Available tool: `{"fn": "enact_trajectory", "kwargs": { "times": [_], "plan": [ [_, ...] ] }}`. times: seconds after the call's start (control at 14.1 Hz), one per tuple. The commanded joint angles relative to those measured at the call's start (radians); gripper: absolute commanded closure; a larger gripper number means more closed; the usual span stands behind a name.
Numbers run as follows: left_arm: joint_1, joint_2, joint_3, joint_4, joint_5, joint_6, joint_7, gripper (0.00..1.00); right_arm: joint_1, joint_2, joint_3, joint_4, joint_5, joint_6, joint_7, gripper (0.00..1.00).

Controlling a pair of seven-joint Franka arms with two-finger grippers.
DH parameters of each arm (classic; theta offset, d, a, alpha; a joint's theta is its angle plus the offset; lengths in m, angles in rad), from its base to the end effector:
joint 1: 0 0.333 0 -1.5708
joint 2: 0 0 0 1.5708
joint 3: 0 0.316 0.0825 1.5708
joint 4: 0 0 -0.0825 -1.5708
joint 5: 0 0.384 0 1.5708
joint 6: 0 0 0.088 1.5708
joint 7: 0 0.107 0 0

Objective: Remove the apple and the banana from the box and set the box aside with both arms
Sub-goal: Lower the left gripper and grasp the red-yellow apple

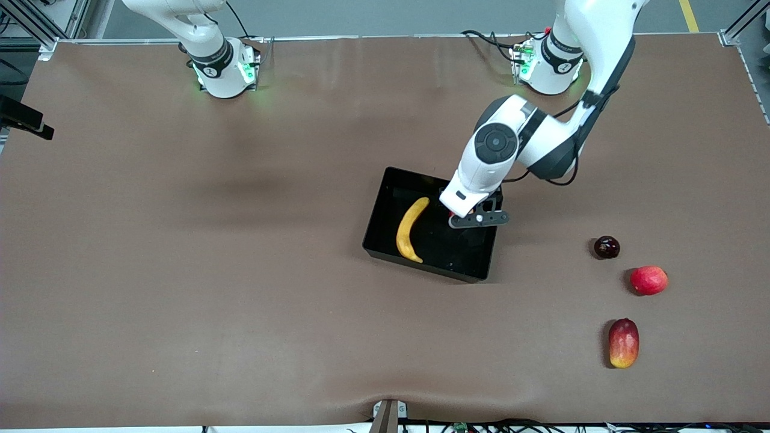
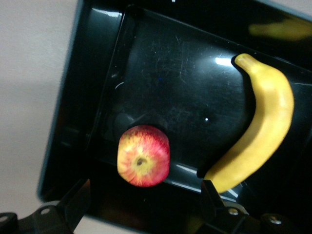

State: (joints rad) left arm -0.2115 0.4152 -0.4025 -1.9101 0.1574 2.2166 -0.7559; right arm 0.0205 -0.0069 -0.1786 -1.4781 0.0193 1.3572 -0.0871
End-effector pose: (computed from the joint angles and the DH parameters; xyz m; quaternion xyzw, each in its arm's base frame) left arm 0.5140 -0.3413 0.2885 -0.9986 -0.0336 0.0389 0.0075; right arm 0.5232 -0.0814 0.6535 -0.9977 0.0339 0.0554 0.0170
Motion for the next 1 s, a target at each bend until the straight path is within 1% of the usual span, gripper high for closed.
{"fn": "enact_trajectory", "kwargs": {
  "times": [0.0,0.14,0.43,0.5,0.57,0.64,0.71,0.78,0.92],
  "plan": [
    [0.003,0.06,-0.001,0.005,0.056,0.031,-0.037,0.0,-0.025,0.004,0.014,0.007,0.022,-0.006,0.003,0.0],
    [0.004,0.103,-0.001,0.006,0.059,0.041,-0.037,0.0,-0.025,0.004,0.014,0.007,0.022,-0.006,0.003,0.0],
    [0.001,0.145,0.002,0.008,0.059,0.058,-0.039,0.0,-0.025,0.004,0.014,0.009,0.022,-0.006,0.003,0.0],
    [0.003,0.16,0.002,0.011,0.059,0.058,-0.039,0.13,-0.025,0.004,0.014,0.007,0.022,-0.006,0.003,0.0],
    [0.006,0.162,0.001,0.013,0.059,0.058,-0.037,0.36,-0.025,0.004,0.014,0.007,0.022,-0.006,0.003,0.0],
    [0.001,0.162,0.001,0.014,0.059,0.058,-0.034,0.57,-0.025,0.004,0.014,0.007,0.022,-0.006,0.003,0.0],
    [0.001,0.159,0.001,0.019,0.059,0.054,-0.031,0.85,-0.027,0.004,0.014,0.007,0.022,-0.006,0.003,0.0],
    [0.003,0.152,0.001,0.025,0.059,0.051,-0.034,1.0,-0.025,0.004,0.014,0.007,0.022,-0.006,0.003,0.0],
    [-0.003,0.145,-0.001,0.072,0.059,0.043,-0.039,1.0,-0.025,0.004,0.014,0.009,0.022,-0.006,0.003,0.0]
  ]
}}
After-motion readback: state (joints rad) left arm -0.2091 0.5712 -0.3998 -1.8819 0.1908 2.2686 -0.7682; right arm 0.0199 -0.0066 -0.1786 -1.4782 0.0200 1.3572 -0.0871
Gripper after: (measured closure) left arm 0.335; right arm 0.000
